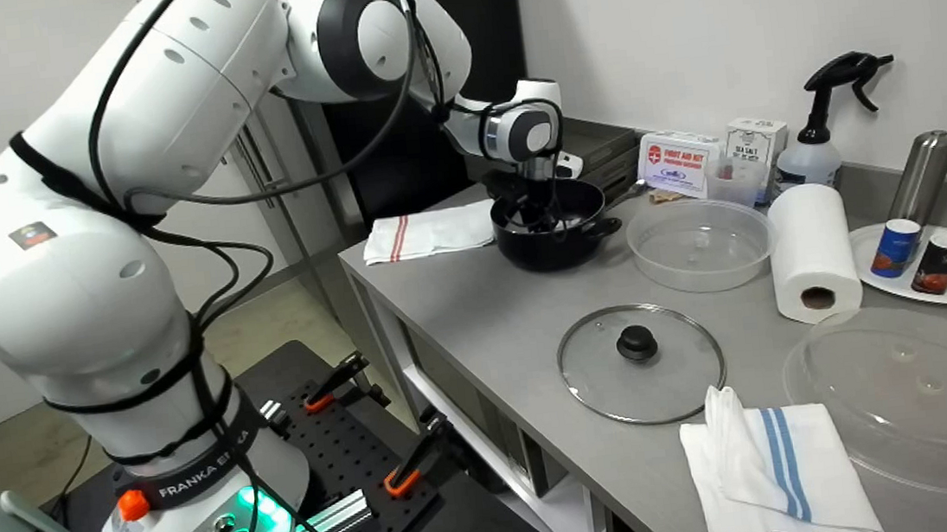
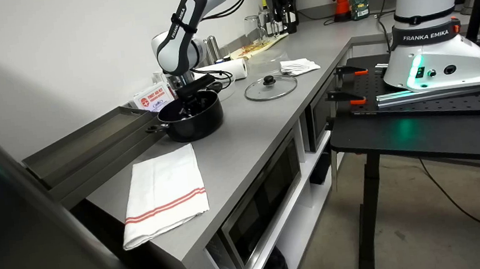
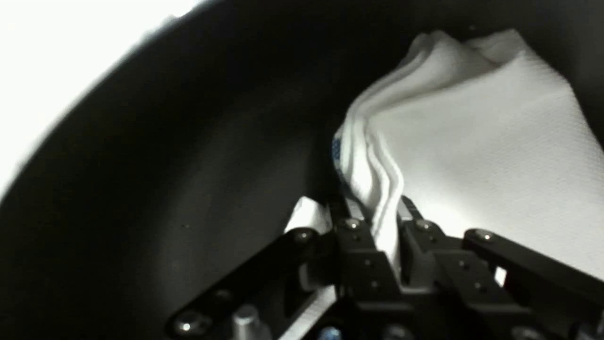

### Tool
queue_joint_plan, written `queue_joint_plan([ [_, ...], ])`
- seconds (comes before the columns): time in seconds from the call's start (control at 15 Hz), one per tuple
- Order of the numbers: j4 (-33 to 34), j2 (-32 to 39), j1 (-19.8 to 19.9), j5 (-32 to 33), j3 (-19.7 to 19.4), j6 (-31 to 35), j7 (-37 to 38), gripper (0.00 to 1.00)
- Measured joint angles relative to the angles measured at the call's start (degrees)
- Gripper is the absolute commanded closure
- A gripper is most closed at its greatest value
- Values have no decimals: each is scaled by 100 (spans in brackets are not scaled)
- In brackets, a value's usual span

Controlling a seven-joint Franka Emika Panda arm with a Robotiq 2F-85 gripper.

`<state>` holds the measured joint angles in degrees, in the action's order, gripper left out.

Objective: Pick up the cloth from the counter and wipe the pot

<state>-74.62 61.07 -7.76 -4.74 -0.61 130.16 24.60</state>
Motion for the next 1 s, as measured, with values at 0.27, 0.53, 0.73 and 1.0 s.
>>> queue_joint_plan([
  [0.27, -19, -3, 126, -40, -106, 135, 21, 96],
  [0.53, -100, -17, 163, -38, -297, 462, 93, 96],
  [0.73, -283, -75, 123, -33, -406, 842, 136, 96],
  [1.0, -531, -174, 56, -21, -428, 1143, 132, 96],
])
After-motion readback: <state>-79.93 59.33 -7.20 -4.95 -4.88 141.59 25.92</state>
